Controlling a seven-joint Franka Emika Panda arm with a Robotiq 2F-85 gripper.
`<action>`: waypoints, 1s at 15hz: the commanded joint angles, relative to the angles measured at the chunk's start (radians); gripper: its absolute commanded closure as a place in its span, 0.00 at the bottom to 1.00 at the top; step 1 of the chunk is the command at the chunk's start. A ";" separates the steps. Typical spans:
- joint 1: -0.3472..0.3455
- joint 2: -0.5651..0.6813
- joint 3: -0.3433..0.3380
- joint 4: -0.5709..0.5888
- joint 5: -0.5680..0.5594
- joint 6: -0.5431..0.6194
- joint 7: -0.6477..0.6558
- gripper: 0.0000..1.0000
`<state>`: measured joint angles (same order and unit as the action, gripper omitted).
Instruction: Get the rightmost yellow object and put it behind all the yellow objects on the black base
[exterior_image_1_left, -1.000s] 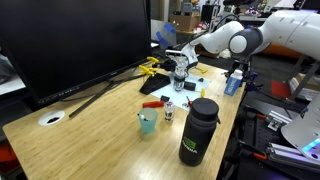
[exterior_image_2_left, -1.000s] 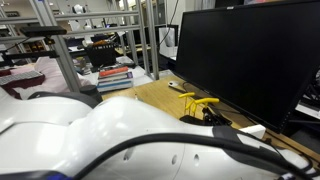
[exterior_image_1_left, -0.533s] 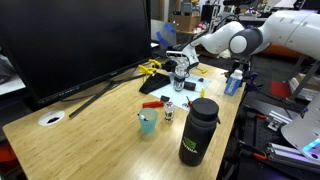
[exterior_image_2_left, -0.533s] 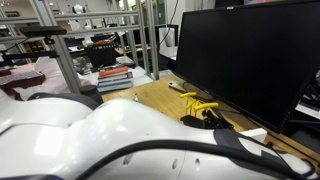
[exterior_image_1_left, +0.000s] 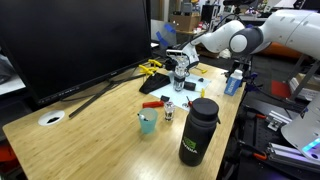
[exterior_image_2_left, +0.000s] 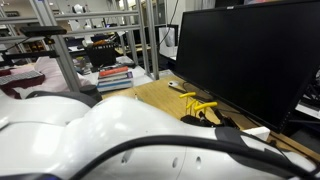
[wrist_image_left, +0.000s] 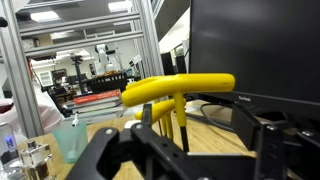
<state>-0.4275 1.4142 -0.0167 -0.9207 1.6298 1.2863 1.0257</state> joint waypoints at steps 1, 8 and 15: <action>-0.009 -0.003 0.016 -0.001 -0.016 0.006 -0.001 0.13; -0.008 -0.004 0.016 -0.004 -0.016 0.006 -0.001 0.11; -0.013 -0.038 -0.008 -0.039 0.006 0.045 -0.069 0.00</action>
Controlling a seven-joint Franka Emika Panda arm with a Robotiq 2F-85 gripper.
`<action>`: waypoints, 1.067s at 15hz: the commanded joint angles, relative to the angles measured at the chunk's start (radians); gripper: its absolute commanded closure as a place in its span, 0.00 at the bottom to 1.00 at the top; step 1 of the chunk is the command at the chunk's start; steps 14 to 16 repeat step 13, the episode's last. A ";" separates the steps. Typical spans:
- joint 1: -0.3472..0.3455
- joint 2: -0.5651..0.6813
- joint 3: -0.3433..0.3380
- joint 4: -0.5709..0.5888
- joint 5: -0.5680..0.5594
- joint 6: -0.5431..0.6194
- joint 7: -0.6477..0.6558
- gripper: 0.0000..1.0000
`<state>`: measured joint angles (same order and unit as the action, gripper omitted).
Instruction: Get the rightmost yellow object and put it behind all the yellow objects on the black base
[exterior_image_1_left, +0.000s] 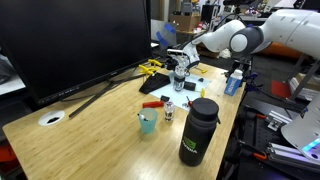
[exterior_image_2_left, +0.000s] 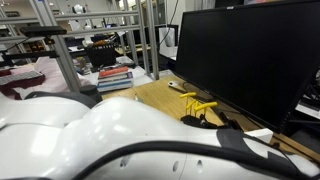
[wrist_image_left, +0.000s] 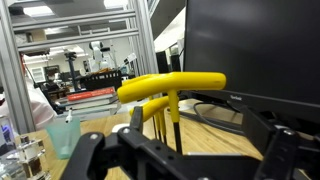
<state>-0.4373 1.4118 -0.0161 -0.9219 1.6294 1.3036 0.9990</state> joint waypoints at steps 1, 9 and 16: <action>-0.007 -0.040 -0.010 -0.043 0.011 0.034 -0.056 0.00; -0.022 -0.007 0.013 -0.002 -0.007 0.017 -0.039 0.00; -0.022 -0.007 0.013 -0.002 -0.007 0.017 -0.039 0.00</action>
